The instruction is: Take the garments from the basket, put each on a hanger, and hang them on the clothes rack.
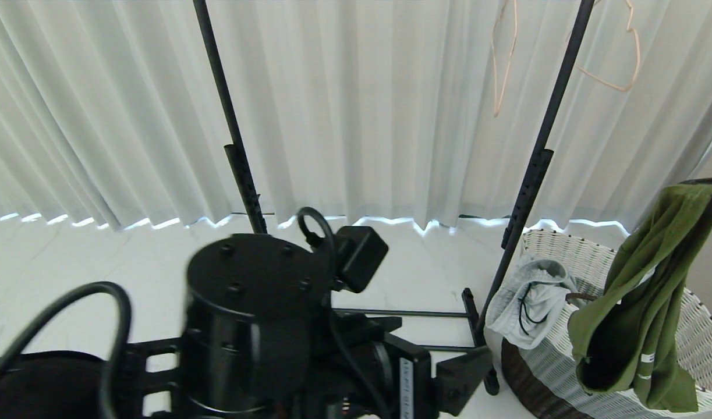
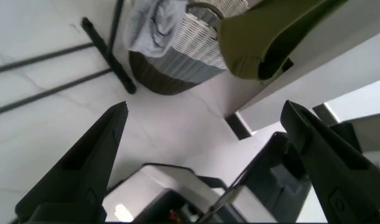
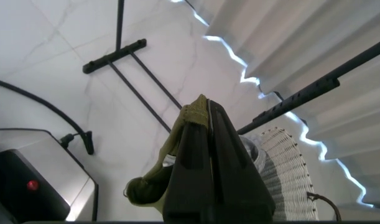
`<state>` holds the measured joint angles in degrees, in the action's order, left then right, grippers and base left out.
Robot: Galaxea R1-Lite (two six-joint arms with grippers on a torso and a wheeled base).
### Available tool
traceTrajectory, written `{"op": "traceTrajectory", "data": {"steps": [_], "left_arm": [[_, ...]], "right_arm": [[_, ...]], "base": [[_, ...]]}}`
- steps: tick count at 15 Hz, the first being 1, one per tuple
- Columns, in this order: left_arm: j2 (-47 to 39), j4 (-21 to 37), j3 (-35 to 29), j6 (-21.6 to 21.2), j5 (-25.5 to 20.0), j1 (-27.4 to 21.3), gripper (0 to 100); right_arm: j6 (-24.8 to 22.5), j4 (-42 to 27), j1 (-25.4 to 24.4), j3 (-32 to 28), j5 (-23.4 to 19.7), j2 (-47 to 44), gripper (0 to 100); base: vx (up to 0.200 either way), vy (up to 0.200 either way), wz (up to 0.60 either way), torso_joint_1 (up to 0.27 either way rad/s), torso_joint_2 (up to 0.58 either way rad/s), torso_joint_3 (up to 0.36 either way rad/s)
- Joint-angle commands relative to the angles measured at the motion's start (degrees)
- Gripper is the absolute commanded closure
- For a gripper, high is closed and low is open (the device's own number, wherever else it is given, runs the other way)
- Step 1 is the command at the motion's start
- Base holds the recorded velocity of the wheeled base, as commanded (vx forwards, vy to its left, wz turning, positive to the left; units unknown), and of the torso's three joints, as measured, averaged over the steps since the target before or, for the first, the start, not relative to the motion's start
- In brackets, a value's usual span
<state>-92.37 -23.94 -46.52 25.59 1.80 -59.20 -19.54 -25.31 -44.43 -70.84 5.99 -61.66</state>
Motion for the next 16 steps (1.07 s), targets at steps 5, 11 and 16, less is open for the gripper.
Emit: {"op": "traceTrajectory", "data": {"steps": [5,11,16], "left_arm": [[-24.35,-1.99,-21.68,4.56,6.90,-5.67,0],[-30.85,-2.07,-27.92,4.38,7.16,-6.19,0],[-37.36,-1.99,-34.08,2.80,8.57,-5.14,0]], "right_arm": [[-0.06,0.00,-0.65,0.35,-0.01,0.22,100],[-0.06,1.40,-1.09,1.76,-0.01,0.49,100],[-0.15,1.31,-2.15,2.72,-0.10,1.28,100]], "base": [[0.000,0.000,0.00,0.000,0.00,0.000],[0.000,0.000,0.00,0.000,0.00,0.000],[0.000,0.000,0.00,0.000,0.00,0.000]]}}
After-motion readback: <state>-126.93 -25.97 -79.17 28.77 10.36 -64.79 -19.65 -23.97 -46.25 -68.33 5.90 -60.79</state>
